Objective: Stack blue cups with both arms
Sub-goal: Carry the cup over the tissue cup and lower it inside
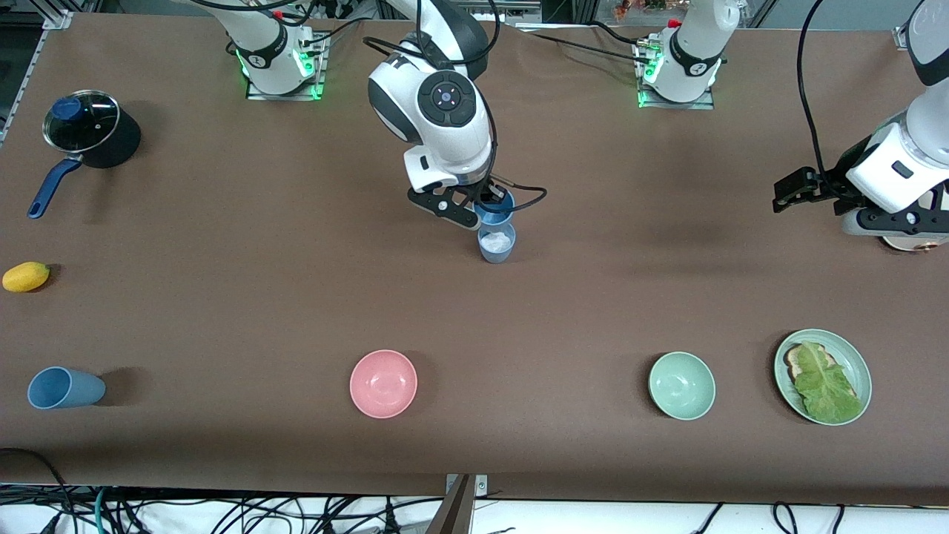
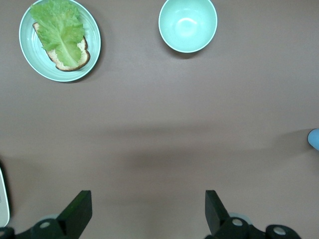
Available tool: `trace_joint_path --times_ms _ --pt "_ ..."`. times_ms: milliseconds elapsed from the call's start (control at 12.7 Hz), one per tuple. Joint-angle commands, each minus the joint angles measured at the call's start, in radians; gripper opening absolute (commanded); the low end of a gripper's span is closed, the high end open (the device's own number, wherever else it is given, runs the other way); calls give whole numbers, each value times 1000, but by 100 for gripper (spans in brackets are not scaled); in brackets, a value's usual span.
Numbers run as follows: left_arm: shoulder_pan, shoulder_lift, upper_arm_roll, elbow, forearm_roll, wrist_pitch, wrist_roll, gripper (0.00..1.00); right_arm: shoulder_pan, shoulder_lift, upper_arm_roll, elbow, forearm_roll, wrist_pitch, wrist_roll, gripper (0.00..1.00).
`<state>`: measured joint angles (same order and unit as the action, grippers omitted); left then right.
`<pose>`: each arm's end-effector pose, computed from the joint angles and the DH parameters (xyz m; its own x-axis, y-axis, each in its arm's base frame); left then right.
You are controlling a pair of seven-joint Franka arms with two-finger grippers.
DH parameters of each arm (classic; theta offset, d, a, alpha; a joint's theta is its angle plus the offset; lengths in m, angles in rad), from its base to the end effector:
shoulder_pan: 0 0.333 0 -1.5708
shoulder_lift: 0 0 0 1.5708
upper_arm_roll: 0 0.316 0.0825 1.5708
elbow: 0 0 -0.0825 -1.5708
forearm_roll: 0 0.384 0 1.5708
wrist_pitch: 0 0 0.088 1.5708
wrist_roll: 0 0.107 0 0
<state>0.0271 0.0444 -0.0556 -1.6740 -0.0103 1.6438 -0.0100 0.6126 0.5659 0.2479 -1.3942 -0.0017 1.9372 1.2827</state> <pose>0.5679 -0.0166 0.5569 0.9971 -0.0178 -0.0746 -0.0170 -0.9998 0.0119 0.4884 0.5161 0.3865 0.8903 -0.4373 -0.1271 -0.4440 -0.8956 -0.0285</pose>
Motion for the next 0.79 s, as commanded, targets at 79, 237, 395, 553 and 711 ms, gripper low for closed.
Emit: trace_joint_path --times_ms 79,237,395,553,711 --pt "7 -3 -1 13 -17 -18 22 100 9 46 -1 73 -38 -6 9 0" --pt "5 -3 -1 13 -17 -18 22 100 9 54 -1 78 -40 -6 9 0" --pt "7 -3 -1 13 -17 -18 22 100 9 66 -1 78 -58 -3 9 0" --pt "5 -3 -1 13 -17 -18 22 100 9 74 -1 78 -70 2 9 0" --pt "7 -3 -1 13 -19 -18 22 100 6 74 -1 80 -70 2 4 0"
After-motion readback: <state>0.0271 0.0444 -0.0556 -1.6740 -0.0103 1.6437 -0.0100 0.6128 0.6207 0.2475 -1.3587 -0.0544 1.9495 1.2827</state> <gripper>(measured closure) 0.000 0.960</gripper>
